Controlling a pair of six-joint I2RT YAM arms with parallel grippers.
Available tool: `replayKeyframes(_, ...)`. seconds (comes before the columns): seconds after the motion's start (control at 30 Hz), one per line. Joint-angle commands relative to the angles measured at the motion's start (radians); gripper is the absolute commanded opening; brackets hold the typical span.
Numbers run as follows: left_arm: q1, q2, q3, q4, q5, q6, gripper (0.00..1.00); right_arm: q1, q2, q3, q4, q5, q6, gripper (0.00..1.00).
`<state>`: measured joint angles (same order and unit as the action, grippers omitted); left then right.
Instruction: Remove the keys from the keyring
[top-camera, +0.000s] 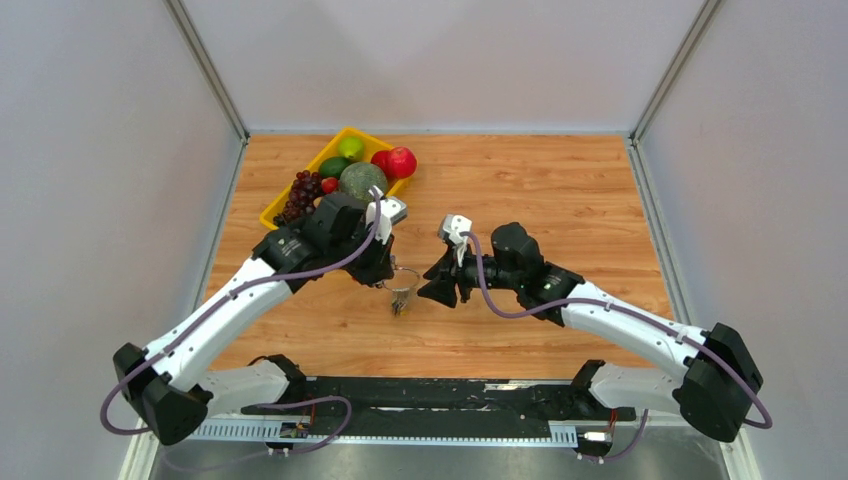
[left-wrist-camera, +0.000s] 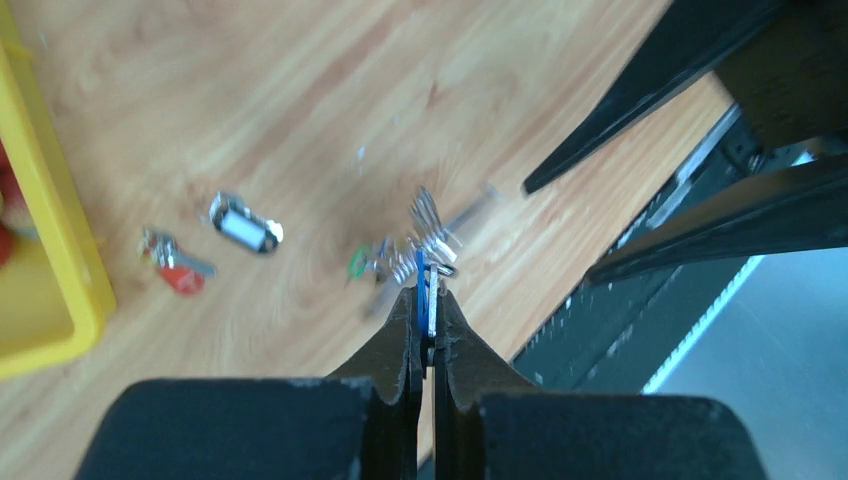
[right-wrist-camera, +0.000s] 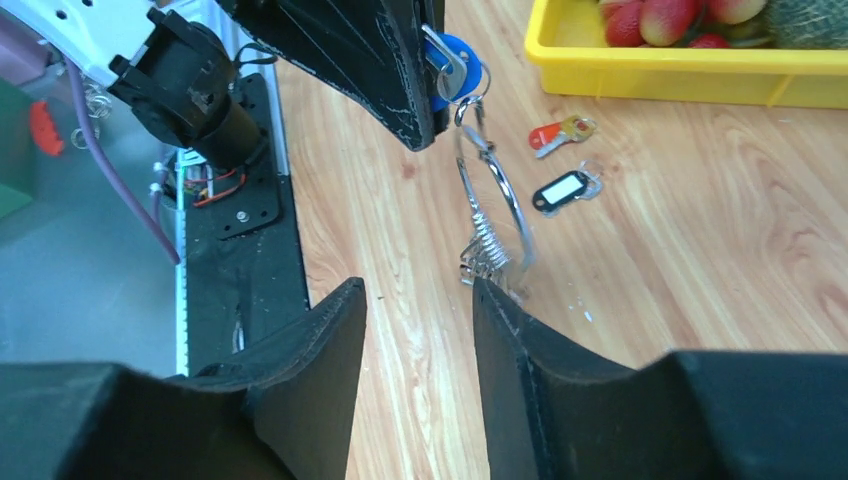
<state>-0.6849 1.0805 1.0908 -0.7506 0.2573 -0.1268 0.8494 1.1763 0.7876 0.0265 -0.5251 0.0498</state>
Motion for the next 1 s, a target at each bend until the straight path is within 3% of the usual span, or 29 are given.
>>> replayKeyframes(0.0,0.002,0.098,0.126,-0.304,-0.037,-0.01,0.0,0.002,-0.089,-0.08,0.24,0.068,0.002,0.48)
replayKeyframes(0.27,0.002,0.208,0.257,-0.474,-0.04,-0.001,0.0,0.004,-0.13,-0.19,0.398,0.062,-0.014,0.5)
replayKeyframes(0.5,0.002,0.208,0.321,-0.439,0.149,-0.002,0.0,0.013,-0.145,-0.284,0.589,0.04,-0.007,0.51)
replayKeyframes(0.63,0.002,0.225,0.339,-0.436,0.184,-0.003,0.0,0.04,-0.14,-0.307,0.641,0.05,-0.035,0.52)
replayKeyframes(0.87,0.002,0.237,0.366,-0.423,0.216,-0.018,0.0,0.094,-0.118,-0.328,0.737,0.123,-0.044,0.71)
replayKeyframes(0.97,0.002,0.242,0.381,-0.424,0.218,-0.024,0.0,0.145,-0.1,-0.317,0.73,0.238,-0.044,0.72)
